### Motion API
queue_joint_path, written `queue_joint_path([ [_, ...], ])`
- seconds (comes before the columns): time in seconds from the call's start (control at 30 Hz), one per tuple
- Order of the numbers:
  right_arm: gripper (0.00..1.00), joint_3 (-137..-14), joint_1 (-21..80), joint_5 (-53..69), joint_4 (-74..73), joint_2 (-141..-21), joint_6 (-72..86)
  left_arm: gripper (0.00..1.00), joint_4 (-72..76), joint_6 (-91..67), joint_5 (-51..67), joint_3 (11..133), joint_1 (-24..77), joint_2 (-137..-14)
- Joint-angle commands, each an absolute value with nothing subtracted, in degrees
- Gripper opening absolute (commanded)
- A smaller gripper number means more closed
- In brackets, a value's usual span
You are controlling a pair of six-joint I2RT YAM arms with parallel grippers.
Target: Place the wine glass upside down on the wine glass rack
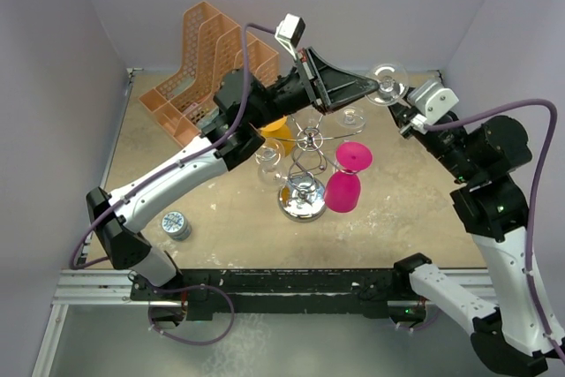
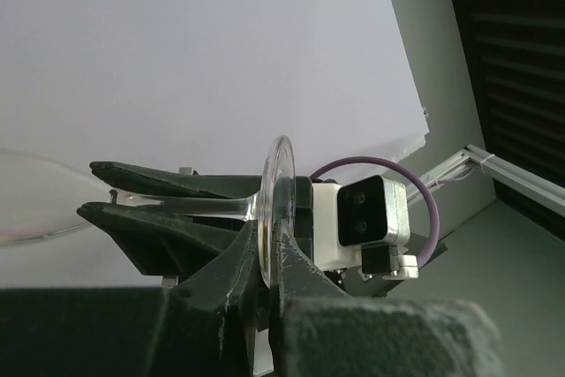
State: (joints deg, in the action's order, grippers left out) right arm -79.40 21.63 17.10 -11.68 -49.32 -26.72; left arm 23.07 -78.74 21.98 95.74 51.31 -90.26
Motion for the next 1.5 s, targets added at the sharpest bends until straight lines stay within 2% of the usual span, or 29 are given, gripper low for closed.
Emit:
queue_joint_path([
  [0.0, 0.2, -82.5, 21.8, 20.6, -10.5, -46.0, -21.9, 0.0, 26.5, -81.7, 18.8, 96.4, 51.5, -86.8],
  [0.07, 0.4, -82.8, 21.8, 21.2, -11.2, -44.8, -20.7, 0.0, 26.4, -83.0, 17.9, 95.8, 51.8, -85.9],
  [0.17, 0.56, -83.0, 21.8, 22.2, -12.6, -42.6, -18.4, 0.0, 25.6, -85.2, 16.9, 95.0, 52.0, -84.3],
  [0.3, 0.68, -83.9, 21.8, 24.0, -14.6, -40.0, -16.0, 0.0, 25.7, -88.2, 15.9, 92.7, 52.0, -82.3],
  [0.4, 0.72, -84.7, 21.8, 24.9, -14.8, -38.2, -14.3, 0.0, 25.7, -89.9, 16.2, 91.8, 52.0, -81.2],
  [0.77, 0.76, -84.0, 21.8, 25.0, -4.4, -34.6, -8.2, 0.0, 27.6, -94.6, 19.2, 87.4, 52.3, -77.8],
  [1.03, 0.74, -79.8, 21.8, 13.3, 9.3, -36.4, 1.5, 0.0, 28.2, -97.1, 21.9, 83.2, 52.5, -73.7],
  [1.47, 0.69, -76.6, 21.8, -5.9, 15.8, -44.9, 9.9, 0.0, 23.5, -99.5, 27.6, 79.0, 52.9, -68.7],
])
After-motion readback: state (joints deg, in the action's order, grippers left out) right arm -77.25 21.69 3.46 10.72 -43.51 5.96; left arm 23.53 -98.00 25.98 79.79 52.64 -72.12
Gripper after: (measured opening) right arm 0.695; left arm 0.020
